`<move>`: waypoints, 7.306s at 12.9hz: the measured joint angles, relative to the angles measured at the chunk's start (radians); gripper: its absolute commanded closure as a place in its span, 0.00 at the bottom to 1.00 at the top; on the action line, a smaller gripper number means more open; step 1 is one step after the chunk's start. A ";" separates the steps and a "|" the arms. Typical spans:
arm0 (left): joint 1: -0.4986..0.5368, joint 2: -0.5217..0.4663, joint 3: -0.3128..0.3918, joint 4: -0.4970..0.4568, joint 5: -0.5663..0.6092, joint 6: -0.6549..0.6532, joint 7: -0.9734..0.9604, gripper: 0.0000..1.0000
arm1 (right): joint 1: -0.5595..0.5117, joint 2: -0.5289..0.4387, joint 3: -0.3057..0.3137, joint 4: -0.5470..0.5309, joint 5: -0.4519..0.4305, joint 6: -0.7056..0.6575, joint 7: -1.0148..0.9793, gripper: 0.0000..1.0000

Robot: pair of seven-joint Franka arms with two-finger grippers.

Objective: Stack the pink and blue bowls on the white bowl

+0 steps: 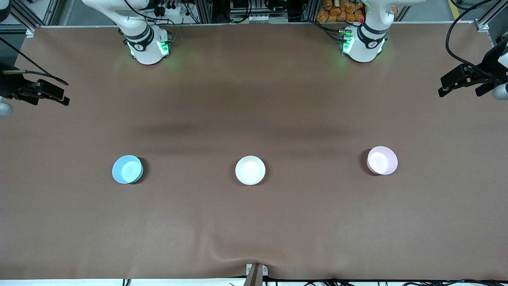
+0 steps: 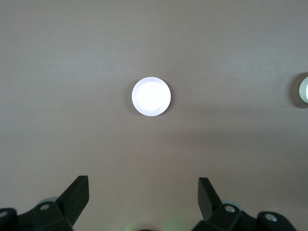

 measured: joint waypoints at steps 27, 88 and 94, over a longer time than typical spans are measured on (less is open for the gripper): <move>0.150 0.343 0.008 -0.286 0.000 0.572 0.092 0.00 | 0.000 -0.019 0.001 -0.013 -0.060 -0.001 -0.001 0.00; -0.565 0.853 -0.083 0.183 -0.104 0.850 -0.906 1.00 | -0.049 0.561 0.009 -0.235 -0.015 0.793 -0.022 0.00; -0.568 0.862 -0.083 0.183 -0.104 0.852 -0.906 1.00 | -0.045 0.576 0.010 -0.289 -0.014 0.879 -0.020 0.80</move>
